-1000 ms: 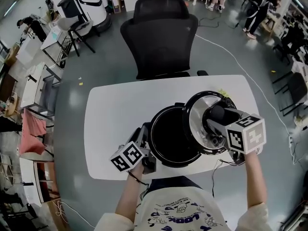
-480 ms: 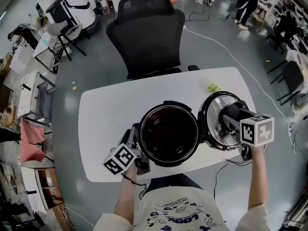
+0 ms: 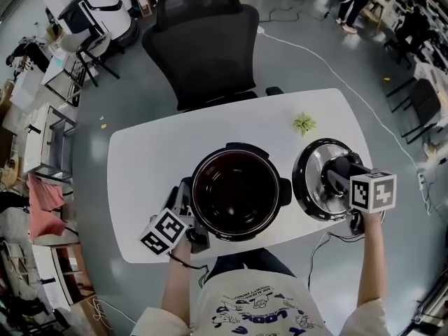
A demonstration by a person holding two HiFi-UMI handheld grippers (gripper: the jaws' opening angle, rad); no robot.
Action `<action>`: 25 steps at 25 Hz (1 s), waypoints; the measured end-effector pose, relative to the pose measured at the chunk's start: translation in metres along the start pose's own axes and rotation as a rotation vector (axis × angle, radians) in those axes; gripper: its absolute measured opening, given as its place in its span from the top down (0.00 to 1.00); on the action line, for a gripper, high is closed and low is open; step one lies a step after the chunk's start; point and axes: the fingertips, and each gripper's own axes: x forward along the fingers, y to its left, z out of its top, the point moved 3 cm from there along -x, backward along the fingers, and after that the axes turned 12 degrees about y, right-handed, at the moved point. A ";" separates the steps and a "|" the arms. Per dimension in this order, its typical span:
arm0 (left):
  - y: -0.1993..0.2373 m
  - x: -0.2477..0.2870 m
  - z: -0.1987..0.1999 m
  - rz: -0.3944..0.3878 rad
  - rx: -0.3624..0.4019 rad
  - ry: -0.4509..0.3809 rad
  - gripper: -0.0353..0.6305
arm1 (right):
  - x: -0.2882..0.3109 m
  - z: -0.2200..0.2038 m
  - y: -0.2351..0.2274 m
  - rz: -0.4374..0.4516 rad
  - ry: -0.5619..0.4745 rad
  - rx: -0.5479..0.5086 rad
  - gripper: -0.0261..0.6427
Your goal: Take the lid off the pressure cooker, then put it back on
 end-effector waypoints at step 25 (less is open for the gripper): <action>-0.001 0.007 0.000 0.030 0.001 -0.017 0.73 | 0.116 -0.066 0.008 0.012 0.120 0.006 0.52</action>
